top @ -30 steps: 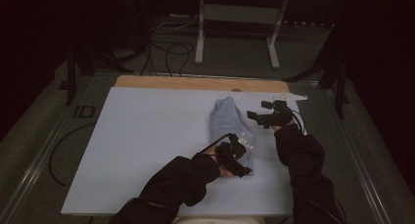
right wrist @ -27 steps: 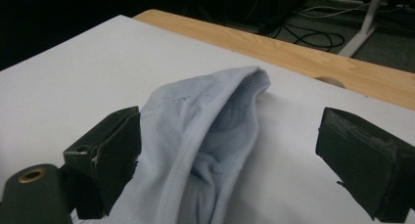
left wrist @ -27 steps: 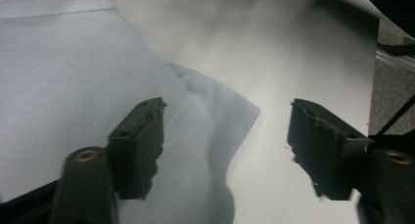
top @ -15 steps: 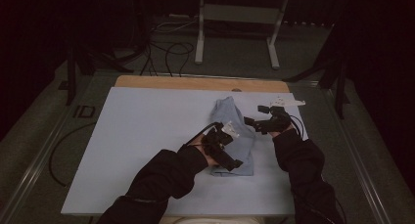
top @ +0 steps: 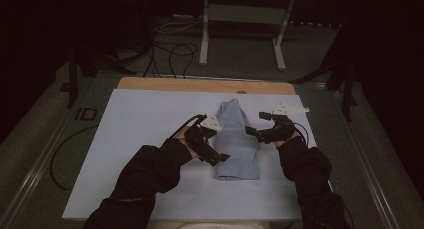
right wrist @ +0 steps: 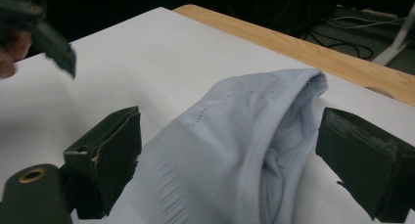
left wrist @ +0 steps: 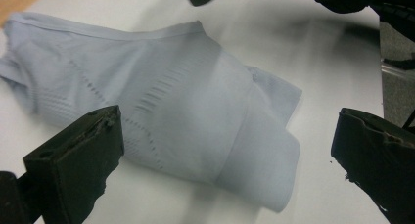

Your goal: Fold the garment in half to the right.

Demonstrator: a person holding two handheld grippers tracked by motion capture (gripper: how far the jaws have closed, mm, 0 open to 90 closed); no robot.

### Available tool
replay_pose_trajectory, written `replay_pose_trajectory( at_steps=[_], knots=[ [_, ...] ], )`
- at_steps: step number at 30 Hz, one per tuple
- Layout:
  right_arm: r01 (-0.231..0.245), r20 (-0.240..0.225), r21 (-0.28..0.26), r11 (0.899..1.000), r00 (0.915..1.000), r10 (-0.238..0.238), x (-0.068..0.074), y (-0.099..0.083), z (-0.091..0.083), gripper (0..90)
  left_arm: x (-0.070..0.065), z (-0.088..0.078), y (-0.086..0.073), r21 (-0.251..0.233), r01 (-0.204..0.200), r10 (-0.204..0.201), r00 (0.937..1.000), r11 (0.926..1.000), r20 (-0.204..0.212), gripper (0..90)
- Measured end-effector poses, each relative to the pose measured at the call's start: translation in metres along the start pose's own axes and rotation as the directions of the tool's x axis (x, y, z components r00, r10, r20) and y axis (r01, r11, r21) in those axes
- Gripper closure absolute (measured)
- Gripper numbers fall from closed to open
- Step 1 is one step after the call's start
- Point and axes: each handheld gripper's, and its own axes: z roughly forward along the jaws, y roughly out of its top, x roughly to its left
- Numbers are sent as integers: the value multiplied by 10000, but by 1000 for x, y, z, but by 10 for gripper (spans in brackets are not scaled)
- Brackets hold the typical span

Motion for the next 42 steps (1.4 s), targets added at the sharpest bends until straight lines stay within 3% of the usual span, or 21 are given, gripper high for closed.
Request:
replay_pose_trajectory(
  at_steps=[7, 15, 25, 34, 42],
  knots=[
    [58, -167, -71, 10000, 9998, -59, 6, -3, -10, 96, 5, -18, -15, -132, -191, 187, 9995, 9997, -235, 0],
    [217, -67, -159, 9996, 9997, -218, 13, -9, -23, 96, 14, -39, -36, -284, 107, -123, 9983, 9995, -562, 0],
    [411, 225, 13, 9992, 9989, -411, 16, -32, -34, 95, 20, -63, -69, -276, 479, -503, 9943, 9985, -942, 0],
    [212, 190, -40, 9998, 9996, -212, 18, -48, -45, 95, 25, -81, -108, 39, 1211, -1197, 9853, 9926, -1219, 0],
    [0, 164, 80, 10000, 9999, -2, 22, -63, -53, 94, 28, -92, -144, -38, 1737, -1723, 9740, 9848, -1467, 0]
  ],
)
